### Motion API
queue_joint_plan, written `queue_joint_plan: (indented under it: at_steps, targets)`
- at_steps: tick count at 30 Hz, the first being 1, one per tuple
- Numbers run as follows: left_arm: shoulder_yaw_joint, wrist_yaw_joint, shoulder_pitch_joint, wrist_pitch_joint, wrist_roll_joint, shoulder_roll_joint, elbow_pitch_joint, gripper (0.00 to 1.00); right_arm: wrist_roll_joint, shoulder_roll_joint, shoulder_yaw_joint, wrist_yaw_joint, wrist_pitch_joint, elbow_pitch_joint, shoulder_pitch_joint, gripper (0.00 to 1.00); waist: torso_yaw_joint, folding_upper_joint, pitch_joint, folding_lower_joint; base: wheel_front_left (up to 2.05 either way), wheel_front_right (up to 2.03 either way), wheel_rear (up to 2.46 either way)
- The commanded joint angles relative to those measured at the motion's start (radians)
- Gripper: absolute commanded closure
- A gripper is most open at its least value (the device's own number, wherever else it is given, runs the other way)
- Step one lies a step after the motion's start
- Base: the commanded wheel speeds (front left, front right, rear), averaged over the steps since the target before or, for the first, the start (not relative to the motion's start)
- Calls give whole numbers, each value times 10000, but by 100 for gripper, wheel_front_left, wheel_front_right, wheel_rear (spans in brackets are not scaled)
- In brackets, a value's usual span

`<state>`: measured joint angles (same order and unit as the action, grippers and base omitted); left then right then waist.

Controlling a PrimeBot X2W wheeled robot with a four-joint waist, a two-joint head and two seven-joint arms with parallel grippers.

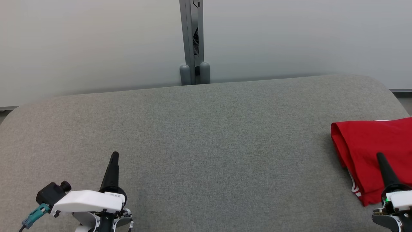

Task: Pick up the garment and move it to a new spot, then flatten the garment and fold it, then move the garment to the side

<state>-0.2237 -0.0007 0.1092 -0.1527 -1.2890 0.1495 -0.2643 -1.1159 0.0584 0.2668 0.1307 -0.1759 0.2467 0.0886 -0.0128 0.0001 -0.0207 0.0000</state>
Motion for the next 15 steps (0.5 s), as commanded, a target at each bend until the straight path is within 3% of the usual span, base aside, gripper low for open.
queue_joint_plan:
  at_steps: [1, 15]
  targets:
    - [92, -124, 270, 35, -171, 53, 30, 100, -234, 35, 119, 2, -114, -24, 204, 100, 3, -1, 4, 0, 0, 0, 0]
    - [200, -485, 598, 173, -1241, -250, -217, 100, -1472, 2, 558, 2, -563, 80, 372, 100, 33, -1, 60, 0, 0, 0, 0]
